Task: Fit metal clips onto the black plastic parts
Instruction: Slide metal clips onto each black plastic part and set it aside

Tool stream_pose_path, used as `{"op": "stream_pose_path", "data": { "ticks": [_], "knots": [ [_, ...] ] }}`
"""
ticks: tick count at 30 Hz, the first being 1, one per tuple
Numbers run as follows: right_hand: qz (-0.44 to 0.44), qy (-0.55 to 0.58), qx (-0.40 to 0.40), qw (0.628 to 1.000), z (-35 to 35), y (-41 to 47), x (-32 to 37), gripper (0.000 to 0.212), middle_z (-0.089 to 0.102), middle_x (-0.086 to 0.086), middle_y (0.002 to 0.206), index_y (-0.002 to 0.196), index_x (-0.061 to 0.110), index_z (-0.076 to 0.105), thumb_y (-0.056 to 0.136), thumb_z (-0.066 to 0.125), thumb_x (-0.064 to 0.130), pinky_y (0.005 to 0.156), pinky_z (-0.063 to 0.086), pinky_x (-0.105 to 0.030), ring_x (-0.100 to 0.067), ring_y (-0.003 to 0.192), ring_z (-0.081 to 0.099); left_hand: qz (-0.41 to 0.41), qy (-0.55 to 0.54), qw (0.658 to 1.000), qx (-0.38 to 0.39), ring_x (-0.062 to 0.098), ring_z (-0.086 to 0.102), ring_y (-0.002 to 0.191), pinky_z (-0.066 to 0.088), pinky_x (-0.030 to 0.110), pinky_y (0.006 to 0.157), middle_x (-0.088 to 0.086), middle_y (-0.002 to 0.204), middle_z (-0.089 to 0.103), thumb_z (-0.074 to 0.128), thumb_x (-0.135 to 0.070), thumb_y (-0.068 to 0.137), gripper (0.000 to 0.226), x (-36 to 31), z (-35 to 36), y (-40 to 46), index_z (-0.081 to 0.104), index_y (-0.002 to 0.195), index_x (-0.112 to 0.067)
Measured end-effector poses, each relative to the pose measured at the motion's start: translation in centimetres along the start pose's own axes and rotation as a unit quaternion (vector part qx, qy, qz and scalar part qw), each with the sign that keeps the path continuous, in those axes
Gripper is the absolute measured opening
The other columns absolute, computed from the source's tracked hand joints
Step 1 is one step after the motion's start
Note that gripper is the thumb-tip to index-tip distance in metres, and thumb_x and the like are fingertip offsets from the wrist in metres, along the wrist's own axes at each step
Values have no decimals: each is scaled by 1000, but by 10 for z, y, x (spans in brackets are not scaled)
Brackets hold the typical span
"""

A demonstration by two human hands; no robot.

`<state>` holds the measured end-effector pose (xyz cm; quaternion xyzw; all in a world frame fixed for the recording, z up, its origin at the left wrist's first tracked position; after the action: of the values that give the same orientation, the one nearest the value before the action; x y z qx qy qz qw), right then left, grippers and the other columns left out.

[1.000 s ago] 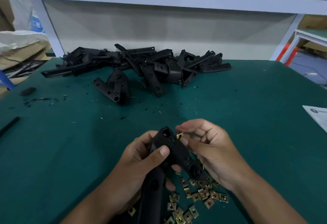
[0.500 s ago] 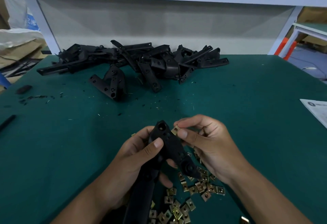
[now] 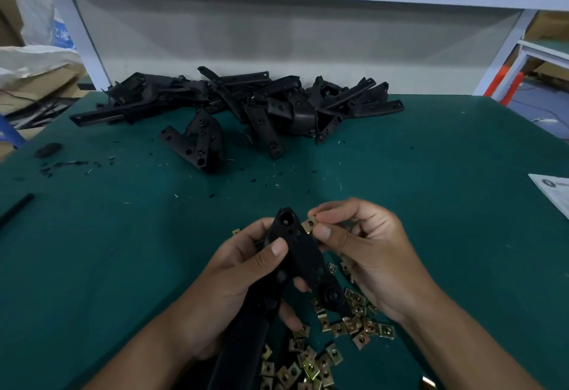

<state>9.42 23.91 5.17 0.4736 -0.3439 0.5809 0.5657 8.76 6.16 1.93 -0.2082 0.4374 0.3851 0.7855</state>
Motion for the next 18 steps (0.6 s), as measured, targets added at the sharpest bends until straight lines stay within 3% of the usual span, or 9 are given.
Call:
{"op": "stream_pose_path", "data": {
  "ticks": [2, 6, 13, 18],
  "knots": [
    [6, 9, 1, 1000, 0, 0, -1, 26, 77, 1, 96, 76, 24, 79, 58, 94, 37, 74, 59, -24, -13, 89, 73, 2, 5, 1000, -1, 23, 68, 78, 58, 35, 54, 28, 102, 64, 69, -29, 94, 37, 0, -1, 0, 62, 120, -5],
    [3, -2, -2, 1000, 0, 1, -2, 28, 77, 0, 98, 77, 24, 79, 58, 94, 39, 75, 59, -25, -14, 90, 73, -1, 12, 1000, 2, 23, 68, 79, 59, 35, 55, 42, 114, 55, 68, -30, 95, 40, 0, -3, 0, 60, 125, -5],
    [-3, -9, 2, 1000, -1, 1, -3, 26, 76, 1, 98, 77, 23, 79, 60, 93, 38, 76, 59, -25, -15, 91, 73, 3, 12, 1000, 21, 22, 68, 80, 59, 33, 55, 43, 123, 51, 65, -28, 97, 39, -1, -2, 1, 59, 127, -4],
    [-15, -28, 3, 999, -3, 0, -2, 11, 77, 0, 95, 75, 24, 79, 67, 86, 24, 77, 59, -26, -14, 89, 73, -4, 9, 1000, 24, 21, 67, 80, 58, 32, 53, 26, 106, 64, 58, -23, 99, 37, -1, -3, 0, 56, 130, -1]
  ]
}}
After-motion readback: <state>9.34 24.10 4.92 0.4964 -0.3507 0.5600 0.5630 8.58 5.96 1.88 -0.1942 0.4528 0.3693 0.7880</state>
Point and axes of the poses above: each hand's wrist, its own y-axis towards the middle knuckle, its own z-axis out of the palm, x = y × z, the point moved 2 cm from there along y, towards the middle knuckle
